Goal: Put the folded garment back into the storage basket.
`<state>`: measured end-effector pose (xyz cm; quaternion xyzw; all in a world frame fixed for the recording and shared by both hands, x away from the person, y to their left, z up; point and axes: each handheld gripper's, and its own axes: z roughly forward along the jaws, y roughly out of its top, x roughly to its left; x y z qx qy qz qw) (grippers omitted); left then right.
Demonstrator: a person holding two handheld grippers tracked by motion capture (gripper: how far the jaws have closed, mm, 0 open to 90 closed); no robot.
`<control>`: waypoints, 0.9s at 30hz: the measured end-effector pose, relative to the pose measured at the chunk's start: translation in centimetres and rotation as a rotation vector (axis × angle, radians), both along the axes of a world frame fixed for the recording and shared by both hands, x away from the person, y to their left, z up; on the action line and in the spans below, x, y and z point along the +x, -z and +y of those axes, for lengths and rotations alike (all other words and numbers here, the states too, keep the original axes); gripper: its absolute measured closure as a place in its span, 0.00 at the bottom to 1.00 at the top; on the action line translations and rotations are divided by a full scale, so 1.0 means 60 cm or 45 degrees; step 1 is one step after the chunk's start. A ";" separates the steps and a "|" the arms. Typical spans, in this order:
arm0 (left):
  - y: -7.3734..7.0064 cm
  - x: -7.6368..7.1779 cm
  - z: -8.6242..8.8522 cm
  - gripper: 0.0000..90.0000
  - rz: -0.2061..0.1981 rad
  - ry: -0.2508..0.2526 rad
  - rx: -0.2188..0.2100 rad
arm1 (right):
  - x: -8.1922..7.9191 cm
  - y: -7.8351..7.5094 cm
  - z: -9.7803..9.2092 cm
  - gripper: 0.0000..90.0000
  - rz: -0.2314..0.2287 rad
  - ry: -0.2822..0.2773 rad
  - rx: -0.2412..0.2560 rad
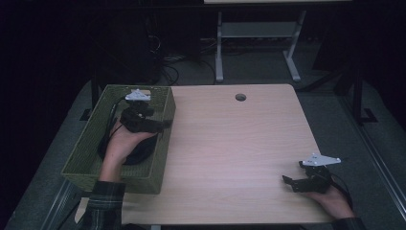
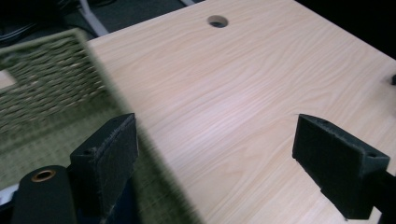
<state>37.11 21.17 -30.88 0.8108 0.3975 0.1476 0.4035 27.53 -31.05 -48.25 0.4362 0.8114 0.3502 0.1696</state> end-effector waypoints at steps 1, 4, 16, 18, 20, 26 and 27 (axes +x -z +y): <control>0.002 -0.002 -0.015 0.15 0.001 0.020 -0.003 | 0.000 0.000 0.000 0.11 0.000 0.000 0.000; 0.010 -0.005 -0.037 0.15 0.006 0.049 -0.003 | 0.000 0.000 0.000 0.11 0.001 0.001 0.001; 0.054 -0.019 -0.101 0.15 -0.001 0.090 -0.001 | 0.000 0.000 0.000 0.11 0.000 0.000 0.000; 0.062 -0.021 -0.110 0.16 -0.001 0.094 0.002 | 0.000 0.000 0.000 0.11 0.002 0.001 0.001; 0.070 -0.024 -0.118 0.16 -0.008 0.105 0.004 | 0.000 0.000 0.000 0.11 0.000 0.000 0.000; 0.090 -0.032 -0.138 0.16 -0.037 0.116 0.002 | 0.000 0.000 0.000 0.11 0.000 0.000 0.000; 0.094 -0.033 -0.140 0.16 -0.042 0.125 0.011 | 0.000 0.000 0.000 0.11 0.000 0.000 0.000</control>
